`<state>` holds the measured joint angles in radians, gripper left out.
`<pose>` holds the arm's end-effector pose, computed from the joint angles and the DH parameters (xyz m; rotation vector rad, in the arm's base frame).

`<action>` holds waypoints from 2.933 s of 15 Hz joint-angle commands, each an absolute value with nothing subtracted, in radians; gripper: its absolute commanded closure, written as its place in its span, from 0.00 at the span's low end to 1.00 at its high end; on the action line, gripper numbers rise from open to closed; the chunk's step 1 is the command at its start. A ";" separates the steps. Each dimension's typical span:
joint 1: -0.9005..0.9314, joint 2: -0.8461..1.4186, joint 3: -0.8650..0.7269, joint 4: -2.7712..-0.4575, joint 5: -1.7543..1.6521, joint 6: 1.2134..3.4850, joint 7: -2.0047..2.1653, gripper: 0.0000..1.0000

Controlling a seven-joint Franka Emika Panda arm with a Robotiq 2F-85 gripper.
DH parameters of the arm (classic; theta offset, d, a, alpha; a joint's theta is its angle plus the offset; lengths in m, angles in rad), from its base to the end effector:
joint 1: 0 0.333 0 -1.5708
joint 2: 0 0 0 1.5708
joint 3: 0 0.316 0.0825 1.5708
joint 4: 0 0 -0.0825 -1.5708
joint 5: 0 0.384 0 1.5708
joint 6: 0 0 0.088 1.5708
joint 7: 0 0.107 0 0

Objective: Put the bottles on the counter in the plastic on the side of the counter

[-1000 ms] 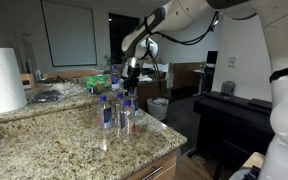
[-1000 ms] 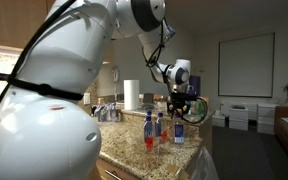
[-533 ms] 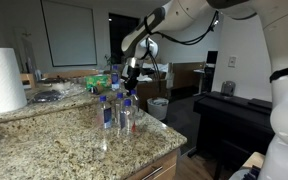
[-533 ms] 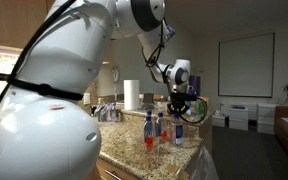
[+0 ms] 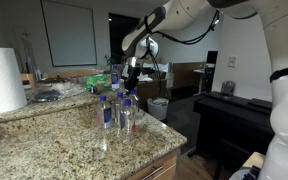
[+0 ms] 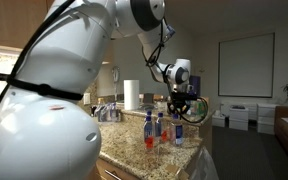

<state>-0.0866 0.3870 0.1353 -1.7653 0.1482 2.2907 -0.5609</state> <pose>0.6633 0.0276 0.3611 -2.9069 -0.7516 -0.2682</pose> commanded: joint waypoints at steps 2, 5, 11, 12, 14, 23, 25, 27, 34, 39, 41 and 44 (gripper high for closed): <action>-0.087 0.331 0.127 -1.821 0.136 2.297 -0.582 0.23; -0.086 0.309 0.121 -1.833 0.124 2.272 -0.585 0.05; -0.082 0.283 0.113 -1.855 0.119 2.243 -0.588 0.30; -0.082 0.281 0.114 -1.858 0.122 2.236 -0.591 0.36; -0.081 0.279 0.113 -1.860 0.122 2.219 -0.592 0.50; -0.098 0.278 0.077 -1.831 0.125 2.201 -0.565 0.90; -0.115 0.286 0.040 -1.813 0.123 2.207 -0.537 0.90; -0.143 0.296 -0.005 -1.796 0.128 2.199 -0.511 0.90; -0.275 0.382 -0.050 -1.807 0.306 2.159 -0.508 0.90; -0.315 0.489 -0.016 -1.810 0.482 2.097 -0.489 0.90; -0.324 0.527 -0.019 -1.801 0.494 2.104 -0.473 0.90; -0.341 0.561 -0.013 -1.795 0.526 2.102 -0.452 0.90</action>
<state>-0.3130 0.5412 -0.0392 -1.8106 0.4820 2.1282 -0.4944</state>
